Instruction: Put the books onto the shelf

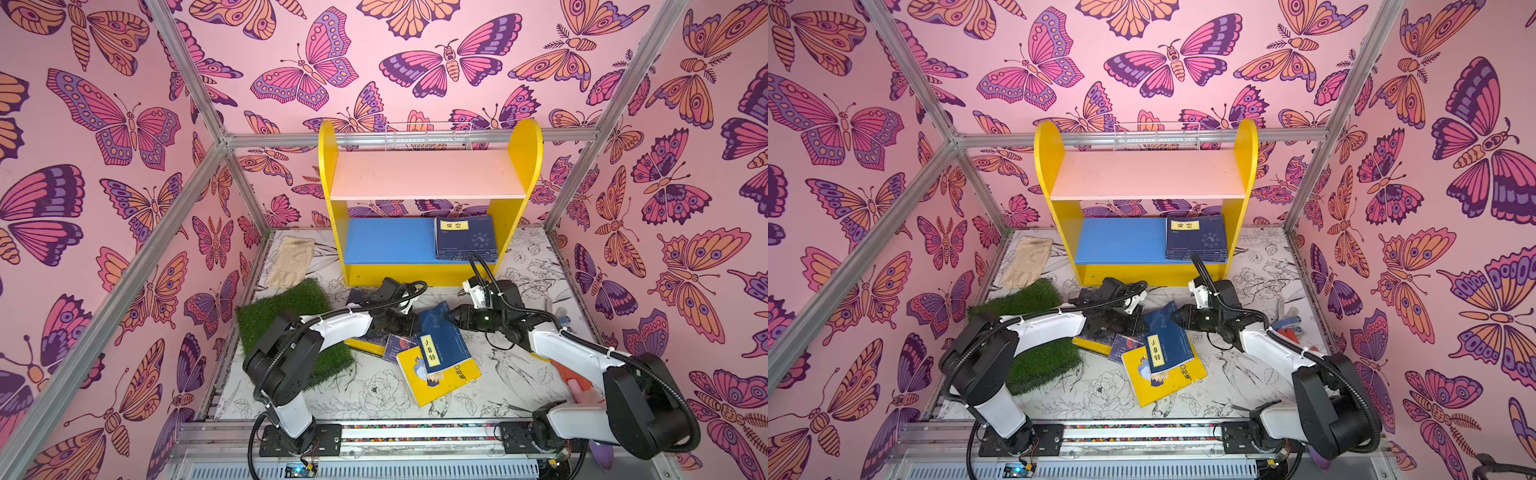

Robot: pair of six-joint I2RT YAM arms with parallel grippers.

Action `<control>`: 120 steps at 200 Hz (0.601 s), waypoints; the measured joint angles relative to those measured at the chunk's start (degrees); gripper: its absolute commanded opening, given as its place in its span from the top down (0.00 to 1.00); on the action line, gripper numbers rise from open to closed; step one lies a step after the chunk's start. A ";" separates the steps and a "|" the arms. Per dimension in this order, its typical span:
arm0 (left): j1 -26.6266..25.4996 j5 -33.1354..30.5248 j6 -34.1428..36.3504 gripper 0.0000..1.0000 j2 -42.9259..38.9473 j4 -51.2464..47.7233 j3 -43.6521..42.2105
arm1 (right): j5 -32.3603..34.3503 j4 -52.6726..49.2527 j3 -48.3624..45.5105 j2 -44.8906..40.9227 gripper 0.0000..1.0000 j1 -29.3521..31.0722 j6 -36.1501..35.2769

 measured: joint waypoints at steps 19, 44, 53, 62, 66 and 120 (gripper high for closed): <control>0.66 0.57 1.03 1.00 -3.45 2.60 -2.89 | -3.43 0.46 -0.02 -1.40 0.86 0.00 -0.13; 1.29 1.46 3.76 1.00 -7.72 4.07 -5.11 | -7.80 0.57 -0.02 -2.78 0.84 0.02 -0.11; 1.46 1.97 5.01 1.00 -9.03 4.83 -5.64 | -9.25 0.57 -0.02 -3.08 0.84 0.20 -0.13; 1.55 2.60 6.29 1.00 -10.19 5.55 -5.84 | -10.34 0.55 -0.02 -3.21 0.84 0.46 -0.15; 1.57 3.02 6.99 1.00 -10.73 5.90 -5.84 | -10.75 0.55 -0.02 -3.23 0.85 0.59 -0.15; 2.49 6.49 11.56 0.43 -14.93 6.82 -5.62 | -13.20 0.42 0.00 -5.11 1.00 1.31 -0.70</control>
